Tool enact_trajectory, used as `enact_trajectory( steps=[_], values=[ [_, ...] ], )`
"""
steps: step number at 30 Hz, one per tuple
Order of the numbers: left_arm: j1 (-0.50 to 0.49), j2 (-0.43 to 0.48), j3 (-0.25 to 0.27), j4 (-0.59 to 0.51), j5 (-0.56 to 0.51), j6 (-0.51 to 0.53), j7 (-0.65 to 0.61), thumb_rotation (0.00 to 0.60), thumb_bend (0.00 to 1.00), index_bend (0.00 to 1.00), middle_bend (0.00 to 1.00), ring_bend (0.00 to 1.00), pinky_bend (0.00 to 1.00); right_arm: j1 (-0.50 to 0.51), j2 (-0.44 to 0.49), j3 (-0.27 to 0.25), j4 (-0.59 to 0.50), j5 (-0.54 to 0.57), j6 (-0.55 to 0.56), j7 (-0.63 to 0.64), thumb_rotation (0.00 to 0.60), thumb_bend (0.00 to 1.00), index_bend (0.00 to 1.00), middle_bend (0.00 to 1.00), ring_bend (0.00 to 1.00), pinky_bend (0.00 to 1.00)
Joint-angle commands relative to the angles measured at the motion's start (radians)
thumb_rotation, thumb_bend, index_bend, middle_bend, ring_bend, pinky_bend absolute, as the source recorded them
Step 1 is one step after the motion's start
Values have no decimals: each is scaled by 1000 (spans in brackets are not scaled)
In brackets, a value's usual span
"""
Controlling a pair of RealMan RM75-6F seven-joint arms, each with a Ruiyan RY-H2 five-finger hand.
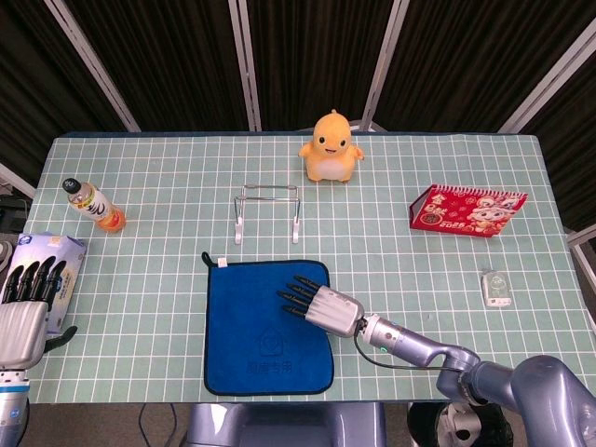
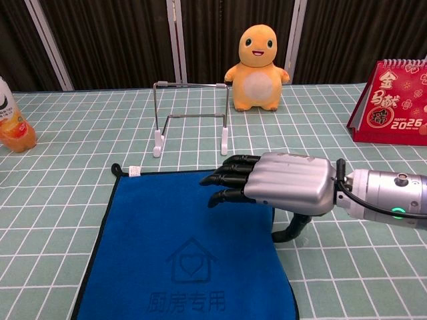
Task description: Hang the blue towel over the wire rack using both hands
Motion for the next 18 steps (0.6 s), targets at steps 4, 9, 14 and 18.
enact_trajectory(
  steps=[4,9,14,18],
  values=[
    [-1,-3,2,2,-2,-1,5,600,0,0,0,0,0,6,-22,-6,9,14,28,43,600,528,345,17,0,0],
    [-4,-5,3,4,-3,-3,6,600,0,0,0,0,0,8,-32,-12,13,25,45,64,600,571,561,35,0,0],
    [-8,-5,4,7,-7,-11,7,600,0,0,0,0,0,5,-41,-19,20,35,58,75,600,558,609,41,0,0],
    [-21,-10,7,14,-1,-28,13,600,0,0,0,0,0,6,-46,-25,29,39,65,79,600,556,614,42,0,0]
  ],
)
